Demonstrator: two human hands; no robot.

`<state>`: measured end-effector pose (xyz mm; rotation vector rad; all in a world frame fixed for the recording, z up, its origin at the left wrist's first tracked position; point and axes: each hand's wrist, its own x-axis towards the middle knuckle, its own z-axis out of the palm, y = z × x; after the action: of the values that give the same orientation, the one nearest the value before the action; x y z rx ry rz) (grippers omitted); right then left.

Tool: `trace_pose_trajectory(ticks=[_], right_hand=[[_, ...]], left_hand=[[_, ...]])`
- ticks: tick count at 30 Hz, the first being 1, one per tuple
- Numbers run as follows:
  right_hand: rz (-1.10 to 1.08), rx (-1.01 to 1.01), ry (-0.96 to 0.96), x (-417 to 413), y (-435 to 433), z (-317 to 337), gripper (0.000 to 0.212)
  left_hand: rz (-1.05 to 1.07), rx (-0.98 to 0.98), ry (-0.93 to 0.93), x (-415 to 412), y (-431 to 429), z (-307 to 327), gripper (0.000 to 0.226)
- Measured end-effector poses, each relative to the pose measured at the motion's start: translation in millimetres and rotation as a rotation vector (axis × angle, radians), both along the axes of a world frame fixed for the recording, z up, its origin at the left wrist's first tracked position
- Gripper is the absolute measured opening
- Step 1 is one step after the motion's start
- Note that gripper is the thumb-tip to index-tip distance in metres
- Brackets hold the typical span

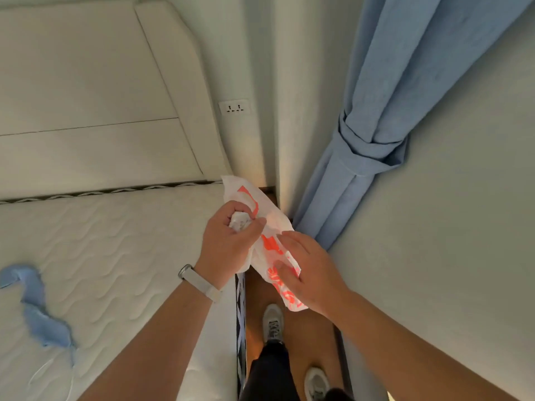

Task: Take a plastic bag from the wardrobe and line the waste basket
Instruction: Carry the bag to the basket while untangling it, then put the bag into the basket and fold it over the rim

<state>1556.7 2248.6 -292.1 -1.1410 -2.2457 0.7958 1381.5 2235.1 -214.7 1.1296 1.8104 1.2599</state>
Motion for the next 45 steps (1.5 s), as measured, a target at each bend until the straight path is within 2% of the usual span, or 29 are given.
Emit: trace_pose_trajectory(ticks=[9,14,19,25,30,35,40,45], right_hand=[[-0.043,-0.129,-0.088,-48.4,72.5,-91.1,0.045],[-0.036,-0.231,-0.037,-56.2,96.2,-170.5,0.053],[0.001,-0.198,-0.112,-55.4,106.2,-273.3,0.040],[0.028,-0.255,-0.096,-49.5,115.3,-393.1,0.037],[-0.028,-0.203,-0.056,-47.1,124.4,-480.3,0.035],[-0.110,-0.119,0.023,-42.0,114.6,-534.4,0.023],[-0.142,-0.105,0.080,-29.4,98.6,-576.3,0.013],[-0.169,0.010,0.060,-14.6,96.9,-610.1,0.012]], left_hand=[[0.004,-0.134,-0.110,-46.7,88.5,-105.9,0.012],[-0.012,-0.120,-0.048,-53.8,114.1,-187.3,0.016],[-0.078,-0.130,0.060,-48.6,124.7,-295.9,0.013],[-0.160,-0.115,0.136,-44.6,132.3,-413.3,0.014],[-0.215,-0.077,0.115,-38.2,140.7,-480.8,0.013],[-0.285,-0.100,0.113,-27.3,132.7,-526.4,0.011],[-0.549,-0.241,0.329,-18.9,129.2,-544.1,0.012],[-0.663,-0.345,0.592,-25.6,127.6,-560.2,0.017]])
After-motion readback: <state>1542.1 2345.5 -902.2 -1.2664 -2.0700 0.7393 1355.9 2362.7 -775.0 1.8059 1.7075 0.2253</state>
